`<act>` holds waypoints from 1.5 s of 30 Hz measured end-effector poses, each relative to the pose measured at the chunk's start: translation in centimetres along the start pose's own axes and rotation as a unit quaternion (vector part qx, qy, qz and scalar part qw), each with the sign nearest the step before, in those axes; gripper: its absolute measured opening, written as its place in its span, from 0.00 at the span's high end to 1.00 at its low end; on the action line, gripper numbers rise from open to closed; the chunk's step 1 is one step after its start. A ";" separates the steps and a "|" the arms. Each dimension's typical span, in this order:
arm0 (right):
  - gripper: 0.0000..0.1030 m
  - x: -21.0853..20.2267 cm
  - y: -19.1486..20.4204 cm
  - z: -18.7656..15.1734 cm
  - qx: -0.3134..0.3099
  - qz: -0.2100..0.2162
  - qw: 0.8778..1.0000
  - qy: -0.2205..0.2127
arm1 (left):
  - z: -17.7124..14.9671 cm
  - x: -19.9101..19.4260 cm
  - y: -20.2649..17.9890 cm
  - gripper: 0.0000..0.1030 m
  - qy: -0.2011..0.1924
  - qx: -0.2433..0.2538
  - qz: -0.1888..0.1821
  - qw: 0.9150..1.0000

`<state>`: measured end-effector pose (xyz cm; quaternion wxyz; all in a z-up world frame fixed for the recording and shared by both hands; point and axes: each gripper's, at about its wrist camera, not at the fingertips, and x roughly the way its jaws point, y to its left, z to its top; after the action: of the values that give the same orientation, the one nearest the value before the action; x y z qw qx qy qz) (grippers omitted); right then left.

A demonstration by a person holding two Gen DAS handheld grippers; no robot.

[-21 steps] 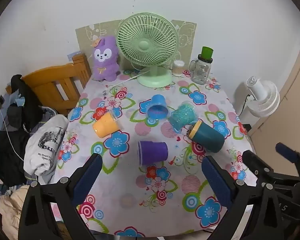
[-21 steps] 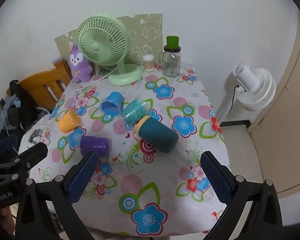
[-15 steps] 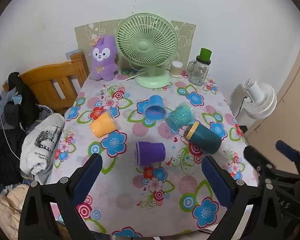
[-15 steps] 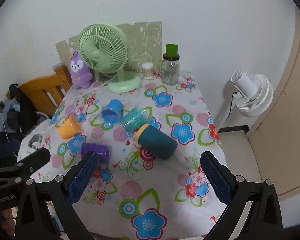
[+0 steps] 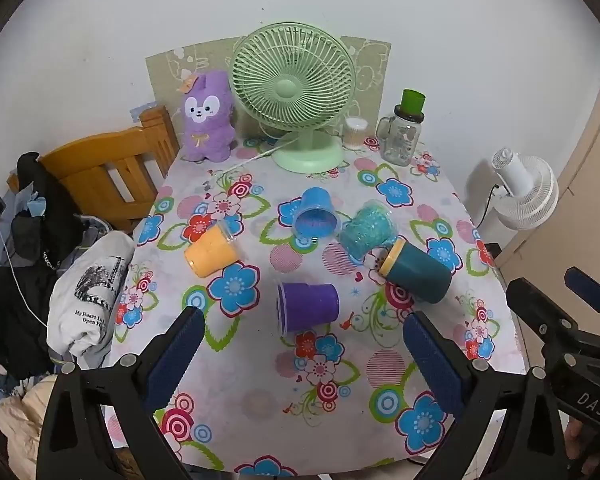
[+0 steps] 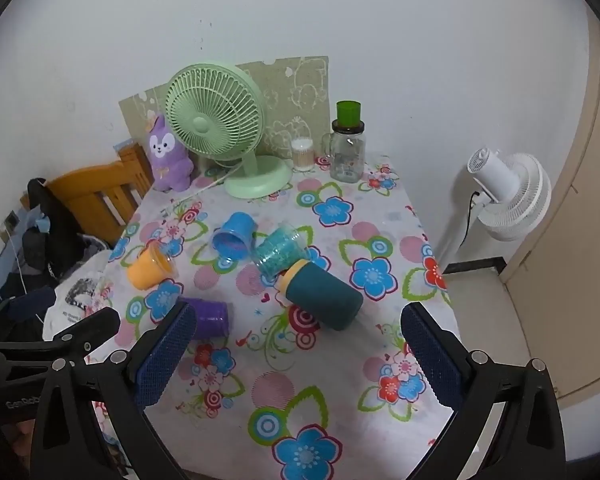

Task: Flip cup upside down
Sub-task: 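Move the right gripper toward the purple cup lying on its side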

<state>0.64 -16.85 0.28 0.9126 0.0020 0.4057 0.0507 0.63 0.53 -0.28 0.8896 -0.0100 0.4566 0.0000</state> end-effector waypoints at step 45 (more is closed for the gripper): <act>0.00 12.8 -0.6 4.6 -0.037 0.022 0.995 0.087 | 2.4 11.4 -1.0 0.02 0.078 -0.005 0.047 0.996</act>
<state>12.61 -16.04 -6.15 0.8720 -0.0269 0.4811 0.0859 9.24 -0.55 -8.07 0.8504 0.0069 0.5242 0.0434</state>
